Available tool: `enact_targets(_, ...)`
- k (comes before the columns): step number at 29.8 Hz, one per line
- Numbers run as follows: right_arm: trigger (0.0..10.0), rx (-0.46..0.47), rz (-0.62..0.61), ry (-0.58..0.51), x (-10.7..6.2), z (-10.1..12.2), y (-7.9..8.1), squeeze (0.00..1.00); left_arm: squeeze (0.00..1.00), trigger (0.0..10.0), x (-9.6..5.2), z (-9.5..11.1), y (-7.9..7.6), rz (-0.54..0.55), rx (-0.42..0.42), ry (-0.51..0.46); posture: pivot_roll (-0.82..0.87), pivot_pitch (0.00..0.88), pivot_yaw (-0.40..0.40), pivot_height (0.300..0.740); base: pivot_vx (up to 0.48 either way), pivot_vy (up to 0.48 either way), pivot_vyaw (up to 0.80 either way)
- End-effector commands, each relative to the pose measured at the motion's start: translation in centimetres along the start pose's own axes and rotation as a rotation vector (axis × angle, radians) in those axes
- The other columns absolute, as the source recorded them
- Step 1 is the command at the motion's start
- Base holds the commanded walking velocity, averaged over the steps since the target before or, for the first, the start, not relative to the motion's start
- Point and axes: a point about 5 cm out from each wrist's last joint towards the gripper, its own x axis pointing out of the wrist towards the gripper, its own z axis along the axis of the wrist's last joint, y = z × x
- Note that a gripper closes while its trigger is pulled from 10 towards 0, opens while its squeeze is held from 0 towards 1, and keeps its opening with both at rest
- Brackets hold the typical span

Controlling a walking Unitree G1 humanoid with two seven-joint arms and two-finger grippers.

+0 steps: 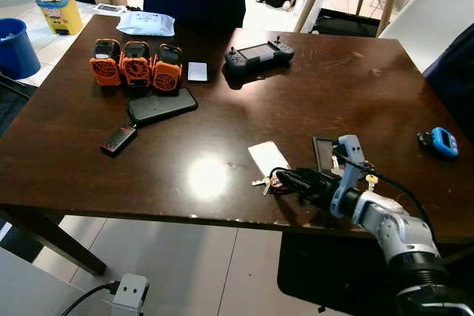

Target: Hang keys on a hook

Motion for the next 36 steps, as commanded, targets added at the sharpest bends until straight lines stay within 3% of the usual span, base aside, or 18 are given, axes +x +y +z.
enact_targets(1,10.0,0.000,-0.022,0.060,-0.2,-1.1,-0.4,0.00,0.00,10.0,-0.1,-1.8,-1.0,-0.034,-0.029,0.057,0.05,0.064,0.008,0.740,0.000,0.000,0.00)
enact_targets(13,10.0,-0.066,0.017,0.074,0.1,-0.6,0.2,0.00,0.00,10.0,-0.2,-1.9,-1.0,-0.031,-0.035,0.061,0.06,0.066,0.006,0.740,0.000,0.000,0.00)
enact_targets(15,7.0,-0.071,0.017,0.085,0.1,-0.7,0.2,0.00,0.00,10.0,-0.3,-2.0,-0.9,-0.028,-0.038,0.062,0.06,0.067,0.006,0.740,0.000,0.000,0.00)
enact_targets(16,6.6,-0.075,0.016,0.091,0.1,-0.7,0.2,0.00,0.00,10.0,-0.3,-2.1,-0.9,-0.027,-0.039,0.064,0.06,0.067,0.006,0.740,0.000,0.000,0.00)
enact_targets(22,7.0,-0.077,0.013,0.099,0.0,-0.9,0.1,0.00,0.00,10.0,-0.3,-2.1,-0.9,-0.027,-0.041,0.066,0.06,0.067,0.006,0.740,0.000,0.000,0.00)
enact_targets(23,8.0,-0.082,0.011,0.112,-0.1,-1.0,0.1,0.00,0.00,10.0,-0.3,-2.1,-1.0,-0.028,-0.042,0.065,0.06,0.073,0.007,0.740,0.000,0.000,0.00)
enact_targets(24,8.0,-0.082,0.011,0.112,-0.1,-1.0,0.1,0.00,0.00,10.0,-0.3,-2.1,-1.0,-0.028,-0.042,0.065,0.06,0.073,0.007,0.740,0.000,0.000,0.00)
enact_targets(25,8.9,-0.095,0.006,0.128,-0.2,-1.2,0.0,0.00,0.00,10.0,-0.2,-2.1,-1.0,-0.029,-0.043,0.063,0.05,0.074,0.005,0.740,0.000,0.000,0.00)
enact_targets(27,8.9,-0.095,0.006,0.128,-0.2,-1.2,0.0,0.00,0.00,10.0,-0.2,-2.1,-1.0,-0.029,-0.043,0.063,0.05,0.074,0.005,0.740,0.000,0.000,0.00)
enact_targets(28,10.0,-0.107,0.005,0.142,-0.2,-1.4,0.0,0.00,0.00,10.0,-0.2,-2.0,-1.0,-0.030,-0.042,0.060,0.05,0.074,0.005,0.740,0.000,0.000,0.00)
enact_targets(36,10.0,-0.116,0.009,0.159,-0.3,-1.6,0.0,0.00,0.00,10.0,-0.1,-1.8,-1.1,-0.037,-0.041,0.056,0.05,0.068,0.002,0.740,0.000,0.000,0.00)
